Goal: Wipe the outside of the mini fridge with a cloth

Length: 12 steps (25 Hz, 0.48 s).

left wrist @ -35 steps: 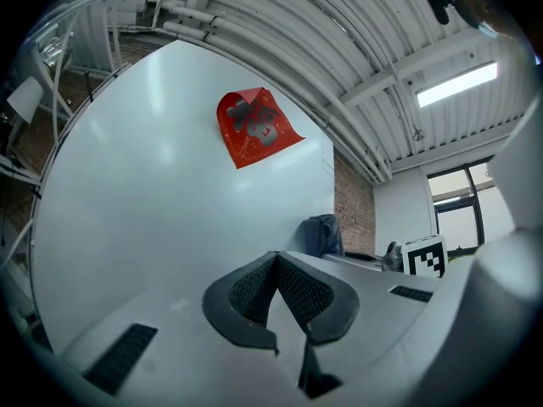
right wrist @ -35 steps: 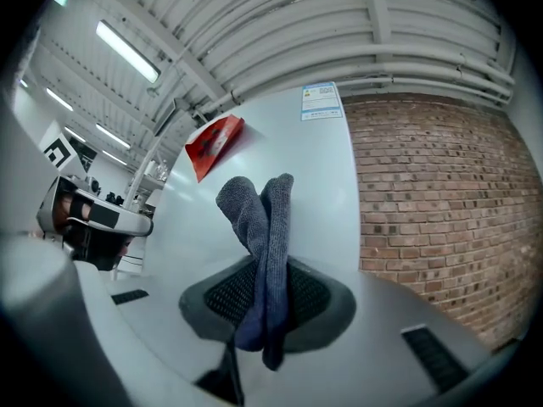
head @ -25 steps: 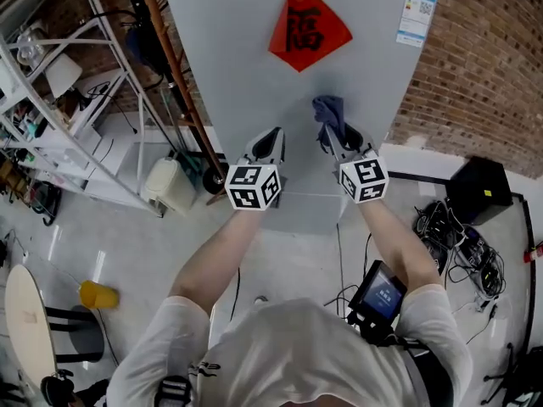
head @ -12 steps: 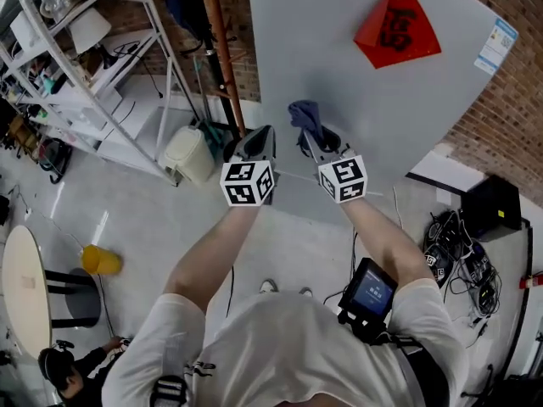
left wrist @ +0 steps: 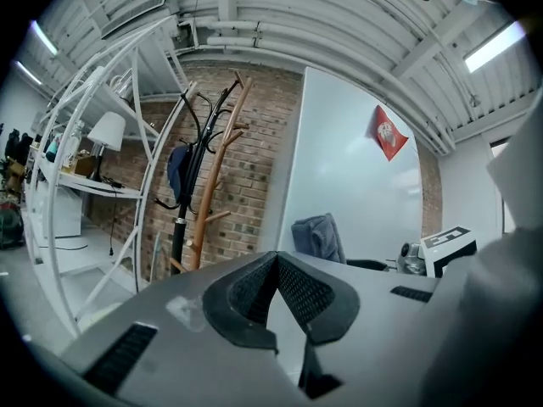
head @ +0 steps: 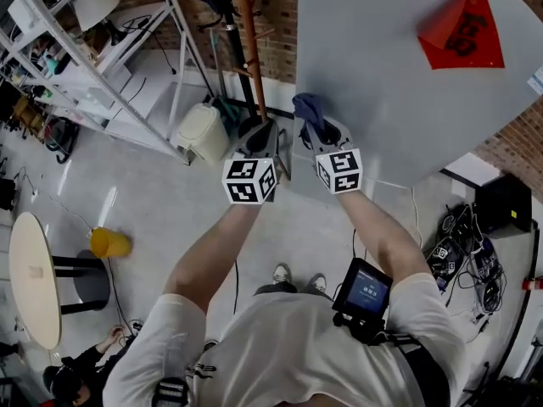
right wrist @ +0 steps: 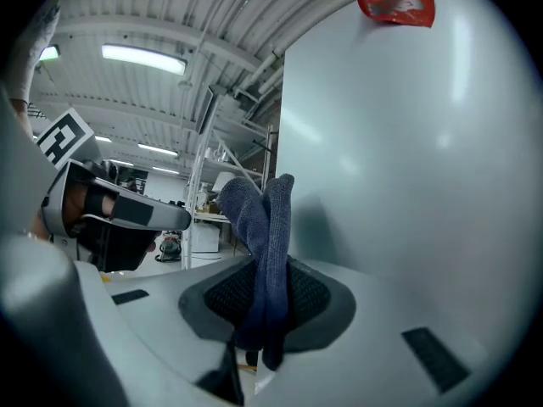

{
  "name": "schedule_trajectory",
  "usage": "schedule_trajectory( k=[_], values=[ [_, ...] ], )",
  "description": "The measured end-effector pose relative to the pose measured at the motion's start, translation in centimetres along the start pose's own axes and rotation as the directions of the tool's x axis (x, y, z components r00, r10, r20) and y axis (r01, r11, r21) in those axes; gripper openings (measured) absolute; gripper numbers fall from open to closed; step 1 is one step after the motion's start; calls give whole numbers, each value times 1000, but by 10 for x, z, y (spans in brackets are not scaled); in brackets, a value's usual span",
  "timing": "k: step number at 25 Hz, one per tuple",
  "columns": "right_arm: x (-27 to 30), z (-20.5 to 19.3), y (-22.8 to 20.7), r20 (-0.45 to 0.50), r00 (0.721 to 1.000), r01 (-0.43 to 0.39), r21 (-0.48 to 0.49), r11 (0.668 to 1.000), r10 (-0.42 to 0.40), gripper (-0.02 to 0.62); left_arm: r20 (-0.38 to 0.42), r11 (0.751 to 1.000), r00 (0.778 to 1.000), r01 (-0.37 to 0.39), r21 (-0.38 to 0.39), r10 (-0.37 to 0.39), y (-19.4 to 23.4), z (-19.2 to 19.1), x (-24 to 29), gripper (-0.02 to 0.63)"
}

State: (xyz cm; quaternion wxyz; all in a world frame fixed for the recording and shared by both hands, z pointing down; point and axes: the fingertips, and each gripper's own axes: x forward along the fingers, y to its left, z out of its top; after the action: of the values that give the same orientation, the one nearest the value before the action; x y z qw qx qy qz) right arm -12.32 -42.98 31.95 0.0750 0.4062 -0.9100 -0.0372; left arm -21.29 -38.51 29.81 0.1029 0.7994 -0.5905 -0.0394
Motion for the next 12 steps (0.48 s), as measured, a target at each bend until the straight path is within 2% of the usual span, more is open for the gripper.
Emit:
schedule_trajectory(
  k=[5,12],
  values=[
    [20,-16,-13,-26,997,70,7,998,-70,80,-15,1000,1000,7,-15,-7,16,-6,0,5],
    [19,-17,-15,-14,996,86,-15,996,-86,80,-35,1000,999,23,-17,-23,17,-16,8,5]
  ],
)
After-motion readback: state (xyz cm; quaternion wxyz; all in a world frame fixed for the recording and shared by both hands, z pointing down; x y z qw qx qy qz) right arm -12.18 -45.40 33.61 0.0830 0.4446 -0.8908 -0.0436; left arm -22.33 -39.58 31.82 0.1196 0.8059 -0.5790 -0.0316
